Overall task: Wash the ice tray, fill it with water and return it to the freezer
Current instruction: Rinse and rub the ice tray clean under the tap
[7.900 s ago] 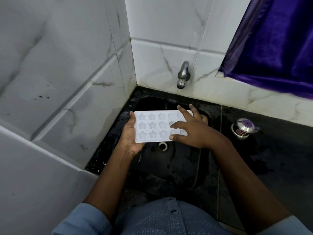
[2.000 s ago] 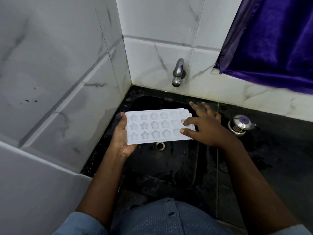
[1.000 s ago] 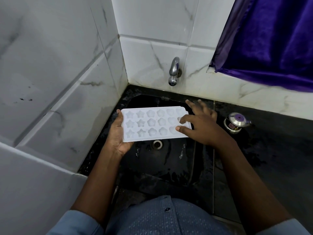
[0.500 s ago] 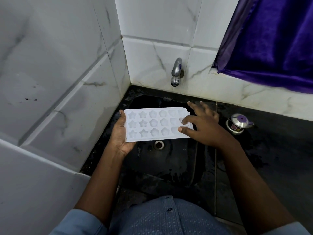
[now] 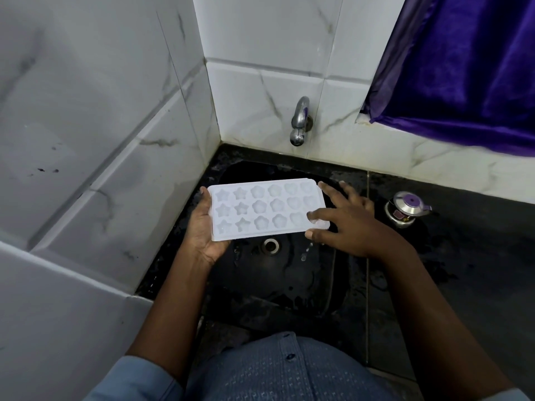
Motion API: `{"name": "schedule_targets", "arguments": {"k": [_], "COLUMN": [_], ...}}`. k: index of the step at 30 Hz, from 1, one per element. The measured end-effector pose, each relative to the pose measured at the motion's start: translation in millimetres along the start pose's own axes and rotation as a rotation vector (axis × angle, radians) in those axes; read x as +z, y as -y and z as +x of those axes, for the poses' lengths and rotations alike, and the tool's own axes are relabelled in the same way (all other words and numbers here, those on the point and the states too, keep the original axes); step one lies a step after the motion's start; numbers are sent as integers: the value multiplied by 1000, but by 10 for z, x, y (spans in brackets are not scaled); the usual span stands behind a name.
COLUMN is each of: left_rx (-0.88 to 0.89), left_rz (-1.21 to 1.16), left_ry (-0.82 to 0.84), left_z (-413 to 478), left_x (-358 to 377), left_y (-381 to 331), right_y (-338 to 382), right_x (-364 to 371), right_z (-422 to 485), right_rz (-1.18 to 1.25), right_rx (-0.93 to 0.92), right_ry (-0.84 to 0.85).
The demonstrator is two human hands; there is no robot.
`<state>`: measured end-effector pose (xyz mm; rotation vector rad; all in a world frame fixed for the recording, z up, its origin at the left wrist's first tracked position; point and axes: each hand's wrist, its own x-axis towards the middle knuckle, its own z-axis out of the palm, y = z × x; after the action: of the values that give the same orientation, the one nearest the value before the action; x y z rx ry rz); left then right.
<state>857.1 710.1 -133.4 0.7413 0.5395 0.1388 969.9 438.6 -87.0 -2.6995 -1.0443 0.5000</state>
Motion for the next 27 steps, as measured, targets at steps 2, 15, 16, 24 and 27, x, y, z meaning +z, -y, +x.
{"name": "schedule_targets", "arguments": {"k": [2,15,16,24,27], "left_rx": [-2,12,13,14,28], "left_rz": [3,11,15,6,0], "left_ry": [4,-13,-13,-22,-31], "left_z": [-2,-4,-4,-45,-53], "left_x": [4,-11,-13,14,23], "left_y": [7,18,18,9,-4], "right_y": [-11,41,31,46,53], "right_x": [15,50,51,47,79], "right_z": [-7,3,3,-7,1], "right_rz": [3,19,15,4,10], "right_rx": [8,8,10,8,5], "right_ry": [10,-30,-31,-33,-47]}}
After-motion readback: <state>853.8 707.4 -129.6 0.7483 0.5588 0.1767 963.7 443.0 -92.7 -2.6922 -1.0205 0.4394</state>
